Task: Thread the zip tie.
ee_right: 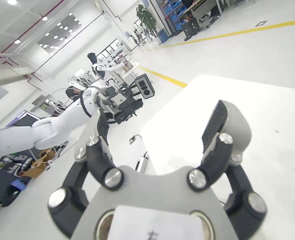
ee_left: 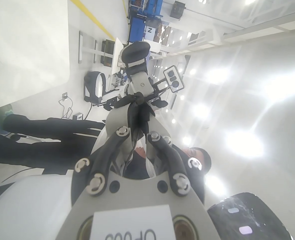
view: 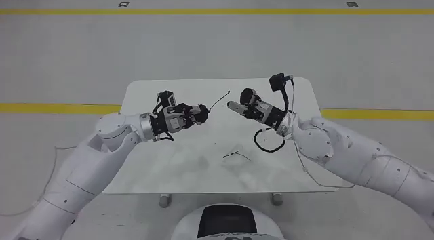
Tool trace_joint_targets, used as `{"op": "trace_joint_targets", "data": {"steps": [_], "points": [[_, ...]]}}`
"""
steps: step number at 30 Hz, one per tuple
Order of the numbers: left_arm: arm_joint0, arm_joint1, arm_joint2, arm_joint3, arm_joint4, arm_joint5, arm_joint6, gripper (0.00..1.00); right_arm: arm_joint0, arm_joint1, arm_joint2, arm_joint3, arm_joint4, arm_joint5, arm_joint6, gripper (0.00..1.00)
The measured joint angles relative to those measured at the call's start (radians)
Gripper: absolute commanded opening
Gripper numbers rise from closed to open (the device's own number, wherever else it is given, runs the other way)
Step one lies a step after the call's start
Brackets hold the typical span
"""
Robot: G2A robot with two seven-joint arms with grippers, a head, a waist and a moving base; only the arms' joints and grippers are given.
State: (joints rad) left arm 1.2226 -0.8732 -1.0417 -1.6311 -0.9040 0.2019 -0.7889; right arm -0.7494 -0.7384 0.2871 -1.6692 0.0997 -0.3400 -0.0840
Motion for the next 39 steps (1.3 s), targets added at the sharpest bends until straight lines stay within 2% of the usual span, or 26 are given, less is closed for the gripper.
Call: {"op": "trace_joint_targets", "data": {"steps": [4,10,11,12,17,24,28,32,36,39], "points": [[0.001,-0.002,-0.002,0.000,-0.004,0.004,0.000,0.00,-0.063,-0.012,0.117,0.002,0.122,0.000,0.154,1.00],[0.005,-0.004,-0.008,0.000,-0.006,0.007,0.000,0.00,-0.218,-0.068,0.391,0.060,0.322,0.000,0.484,1.00],[0.006,-0.005,-0.009,-0.001,-0.005,0.011,0.001,0.00,-0.233,-0.074,0.436,0.066,0.333,0.000,0.545,1.00],[0.007,-0.005,-0.009,-0.002,-0.002,0.014,0.001,0.00,-0.234,-0.075,0.450,0.067,0.334,0.000,0.571,1.00],[0.007,-0.005,-0.009,-0.003,0.000,0.016,0.001,0.00,-0.231,-0.074,0.425,0.066,0.331,0.000,0.528,1.00],[0.007,-0.005,-0.009,-0.003,0.000,0.016,0.001,0.00,-0.247,-0.078,0.426,0.058,0.359,0.000,0.542,1.00],[0.007,-0.005,-0.009,-0.003,0.000,0.016,0.001,0.00,-0.279,-0.093,0.458,0.096,0.568,0.000,0.642,1.00],[0.007,-0.005,-0.009,-0.003,0.000,0.016,0.001,0.00,-0.303,-0.117,0.491,0.162,0.812,0.000,0.831,1.00],[0.007,-0.005,-0.009,-0.003,0.000,0.016,0.001,0.00,-0.312,-0.145,0.494,0.233,0.960,0.000,0.981,1.00],[0.007,-0.005,-0.009,-0.003,0.000,0.016,0.001,0.00,-0.305,-0.170,0.476,0.282,1.026,0.002,1.058,1.00]]}}
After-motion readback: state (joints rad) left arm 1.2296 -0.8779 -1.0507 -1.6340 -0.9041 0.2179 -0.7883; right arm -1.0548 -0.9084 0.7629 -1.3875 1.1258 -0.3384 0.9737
